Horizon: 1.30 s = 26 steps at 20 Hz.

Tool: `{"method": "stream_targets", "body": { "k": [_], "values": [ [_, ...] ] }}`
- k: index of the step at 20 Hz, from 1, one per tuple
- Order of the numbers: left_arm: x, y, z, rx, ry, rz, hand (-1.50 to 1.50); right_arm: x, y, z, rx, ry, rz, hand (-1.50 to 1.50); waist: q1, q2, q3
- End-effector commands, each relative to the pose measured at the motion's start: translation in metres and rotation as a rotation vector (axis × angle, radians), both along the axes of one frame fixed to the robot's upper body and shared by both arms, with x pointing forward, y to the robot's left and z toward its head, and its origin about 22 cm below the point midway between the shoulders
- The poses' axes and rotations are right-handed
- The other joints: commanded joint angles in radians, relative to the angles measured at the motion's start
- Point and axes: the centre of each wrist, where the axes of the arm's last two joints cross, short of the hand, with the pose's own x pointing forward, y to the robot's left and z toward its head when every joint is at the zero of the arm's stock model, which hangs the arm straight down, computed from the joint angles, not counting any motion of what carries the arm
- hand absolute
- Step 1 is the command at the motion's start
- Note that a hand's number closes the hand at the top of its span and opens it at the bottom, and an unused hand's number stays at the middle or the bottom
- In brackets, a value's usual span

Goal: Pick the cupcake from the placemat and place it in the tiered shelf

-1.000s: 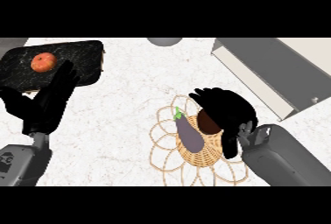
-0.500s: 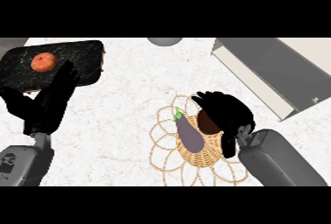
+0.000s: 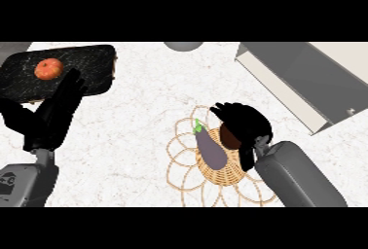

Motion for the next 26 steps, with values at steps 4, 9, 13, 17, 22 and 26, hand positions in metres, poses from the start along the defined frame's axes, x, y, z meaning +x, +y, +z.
{"method": "stream_targets", "body": {
  "k": [4, 9, 13, 17, 22, 26],
  "values": [
    [0.008, 0.001, 0.025, 0.007, -0.007, 0.009, 0.0, 0.008, 0.013, -0.02, -0.021, 0.048, 0.006, -1.5, 0.0, -0.001, 0.0],
    [0.002, -0.007, 0.02, 0.018, -0.012, 0.008, 0.0, 0.012, 0.003, -0.039, -0.061, 0.085, 0.025, 1.5, 0.0, -0.001, 0.0],
    [-0.003, -0.012, 0.007, -0.002, 0.015, -0.027, 0.0, 0.005, 0.007, -0.048, -0.021, -0.052, 0.127, 1.5, 0.001, -0.001, 0.0],
    [-0.001, -0.019, 0.008, 0.007, -0.007, -0.001, 0.0, -0.007, 0.016, -0.046, 0.044, -0.079, 0.106, 1.5, -0.003, -0.001, 0.0],
    [0.004, -0.009, -0.002, -0.008, 0.0, 0.011, 0.0, -0.097, 0.085, -0.046, 0.157, -0.068, 0.096, 1.5, -0.016, -0.007, 0.0],
    [-0.007, -0.01, 0.001, 0.008, -0.006, 0.006, 0.0, -0.136, 0.1, -0.044, 0.217, -0.095, 0.035, 1.5, -0.002, -0.004, 0.0]
  ]
}}
